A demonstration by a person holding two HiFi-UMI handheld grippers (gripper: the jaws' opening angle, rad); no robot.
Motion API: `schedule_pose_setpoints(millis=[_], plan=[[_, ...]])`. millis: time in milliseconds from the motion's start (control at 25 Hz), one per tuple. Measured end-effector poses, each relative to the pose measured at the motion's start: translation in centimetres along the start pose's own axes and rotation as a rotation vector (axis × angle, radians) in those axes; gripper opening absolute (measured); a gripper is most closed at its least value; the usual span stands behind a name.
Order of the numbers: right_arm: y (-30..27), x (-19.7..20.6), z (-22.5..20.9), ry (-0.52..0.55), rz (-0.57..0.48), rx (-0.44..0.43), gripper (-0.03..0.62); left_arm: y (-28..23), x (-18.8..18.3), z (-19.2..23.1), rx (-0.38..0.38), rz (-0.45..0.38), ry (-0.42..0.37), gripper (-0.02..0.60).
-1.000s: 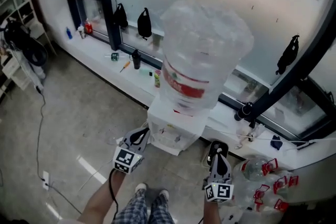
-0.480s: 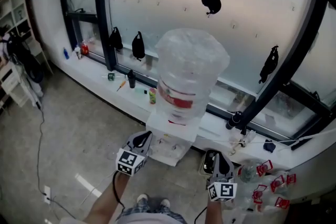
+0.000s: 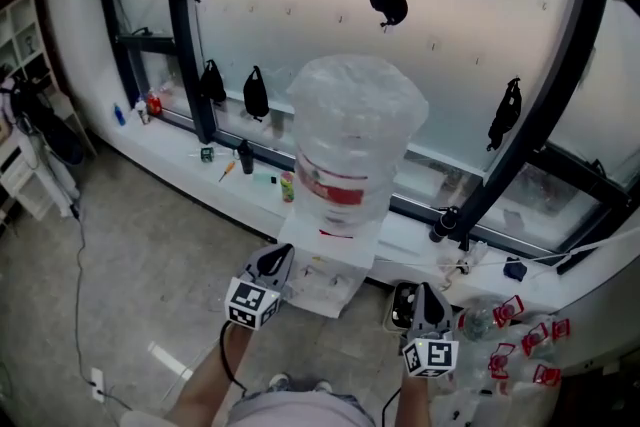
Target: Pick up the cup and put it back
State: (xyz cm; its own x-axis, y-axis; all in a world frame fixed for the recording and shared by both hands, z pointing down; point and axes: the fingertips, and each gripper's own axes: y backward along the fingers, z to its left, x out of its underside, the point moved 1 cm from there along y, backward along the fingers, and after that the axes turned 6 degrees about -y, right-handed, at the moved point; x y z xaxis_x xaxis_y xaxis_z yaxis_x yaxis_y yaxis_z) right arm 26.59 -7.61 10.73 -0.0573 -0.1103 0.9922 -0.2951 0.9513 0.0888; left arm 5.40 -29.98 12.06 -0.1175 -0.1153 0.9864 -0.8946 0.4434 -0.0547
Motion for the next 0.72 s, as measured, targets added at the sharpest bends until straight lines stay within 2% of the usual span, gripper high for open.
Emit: schedule_pose_setpoints(millis=[280, 720], plan=[[0.3, 0.6, -0.6, -0.013, 0.015, 0.019, 0.015, 0.1, 0.4, 0.5, -0.013, -0.01, 0.04, 0.025], [-0.5, 0.6, 0.4, -0.021, 0.022, -0.013, 0.015, 0.5, 0.9, 0.9, -0.029, -0.001, 0.045, 0.025]])
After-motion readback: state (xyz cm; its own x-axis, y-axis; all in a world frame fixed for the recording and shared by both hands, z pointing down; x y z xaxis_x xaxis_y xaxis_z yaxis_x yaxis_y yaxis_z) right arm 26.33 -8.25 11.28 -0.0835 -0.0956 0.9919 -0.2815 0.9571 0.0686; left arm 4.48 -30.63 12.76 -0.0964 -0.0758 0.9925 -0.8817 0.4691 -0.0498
